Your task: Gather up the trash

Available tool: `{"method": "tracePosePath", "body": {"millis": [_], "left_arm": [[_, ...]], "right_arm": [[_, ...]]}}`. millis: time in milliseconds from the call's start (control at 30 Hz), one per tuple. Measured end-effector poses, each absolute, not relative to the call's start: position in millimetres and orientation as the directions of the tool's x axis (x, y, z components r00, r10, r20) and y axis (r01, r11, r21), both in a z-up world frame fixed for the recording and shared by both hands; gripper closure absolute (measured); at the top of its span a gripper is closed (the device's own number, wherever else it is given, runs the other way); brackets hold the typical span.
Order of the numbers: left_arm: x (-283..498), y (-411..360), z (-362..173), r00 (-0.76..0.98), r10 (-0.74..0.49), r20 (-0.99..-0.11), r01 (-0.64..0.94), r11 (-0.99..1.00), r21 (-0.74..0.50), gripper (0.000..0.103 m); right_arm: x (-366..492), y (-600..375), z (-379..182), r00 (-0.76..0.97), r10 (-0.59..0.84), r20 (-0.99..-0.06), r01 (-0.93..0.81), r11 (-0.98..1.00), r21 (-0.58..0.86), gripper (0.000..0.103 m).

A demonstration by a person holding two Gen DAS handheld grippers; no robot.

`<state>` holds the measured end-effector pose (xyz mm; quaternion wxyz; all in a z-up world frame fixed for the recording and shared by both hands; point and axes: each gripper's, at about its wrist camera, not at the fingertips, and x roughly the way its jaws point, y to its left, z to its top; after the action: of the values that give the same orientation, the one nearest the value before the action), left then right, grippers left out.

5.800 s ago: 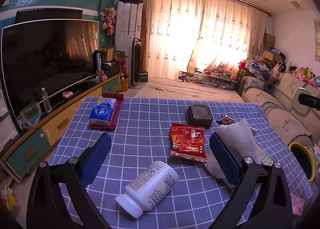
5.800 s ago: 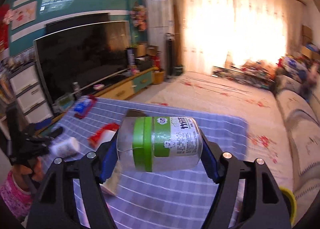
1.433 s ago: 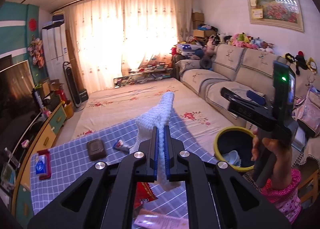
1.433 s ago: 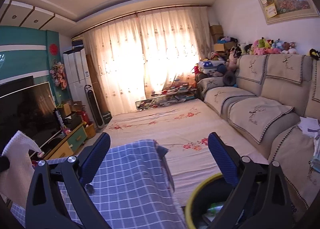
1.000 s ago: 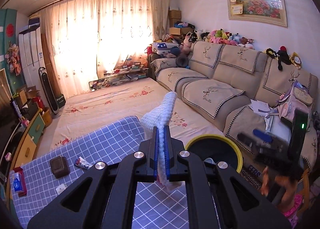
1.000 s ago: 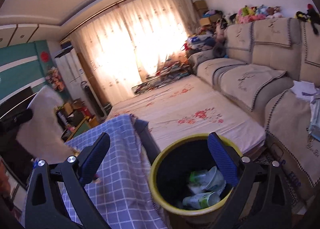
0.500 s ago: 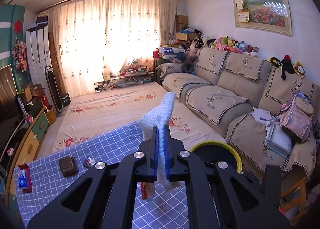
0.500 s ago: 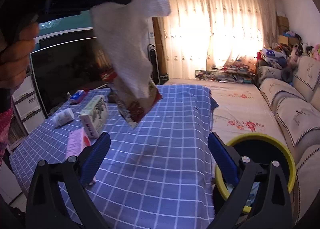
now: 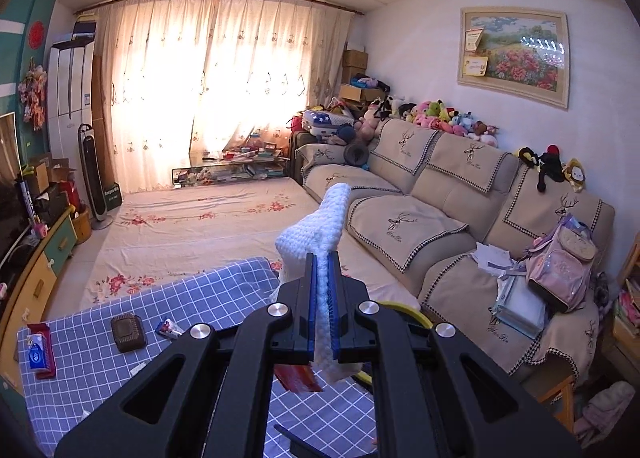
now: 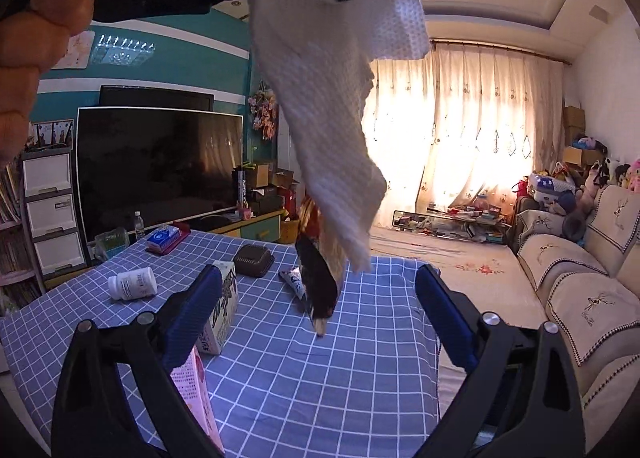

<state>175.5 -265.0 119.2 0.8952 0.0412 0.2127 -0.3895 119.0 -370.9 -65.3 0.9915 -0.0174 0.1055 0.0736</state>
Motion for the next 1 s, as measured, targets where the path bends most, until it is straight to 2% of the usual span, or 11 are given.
{"method": "tracePosePath", "body": {"millis": [100,167,200,267,467,633,767,1000], "left_arm": [[168,-264,128,0.607,-0.687,-0.400,0.720,0.688,-0.087,0.097],[164,-266,132,0.606,-0.690,-0.395,0.725,0.684,-0.084,0.097],[162,-265,133,0.604,-0.693,-0.393,0.727,0.681,-0.083,0.097],[159,-265,135,0.603,-0.695,-0.391,0.729,0.679,-0.083,0.097],[160,-265,138,0.607,-0.697,-0.380,0.724,0.683,-0.096,0.097],[164,-272,135,0.608,-0.696,-0.383,0.725,0.683,-0.089,0.097],[172,-284,130,0.605,-0.690,-0.397,0.726,0.683,-0.081,0.097],[190,-327,107,0.549,-0.699,-0.458,0.755,0.650,-0.088,0.097]], "right_arm": [[119,-378,-64,0.970,0.139,-0.198,-0.137,0.990,0.027,0.034],[122,-383,-63,0.967,0.136,-0.216,-0.131,0.991,0.041,0.065],[122,-386,-64,0.965,0.140,-0.220,-0.132,0.990,0.051,0.073],[121,-392,-64,0.960,0.166,-0.224,-0.152,0.985,0.079,0.101],[114,-400,-71,0.932,0.226,-0.283,-0.206,0.973,0.101,0.103],[103,-411,-94,0.913,0.184,-0.365,-0.162,0.983,0.091,0.103],[77,-443,-114,0.906,0.106,-0.409,-0.063,0.991,0.117,0.102],[16,-518,-130,0.879,-0.123,-0.460,0.196,0.974,0.114,0.102]]}}
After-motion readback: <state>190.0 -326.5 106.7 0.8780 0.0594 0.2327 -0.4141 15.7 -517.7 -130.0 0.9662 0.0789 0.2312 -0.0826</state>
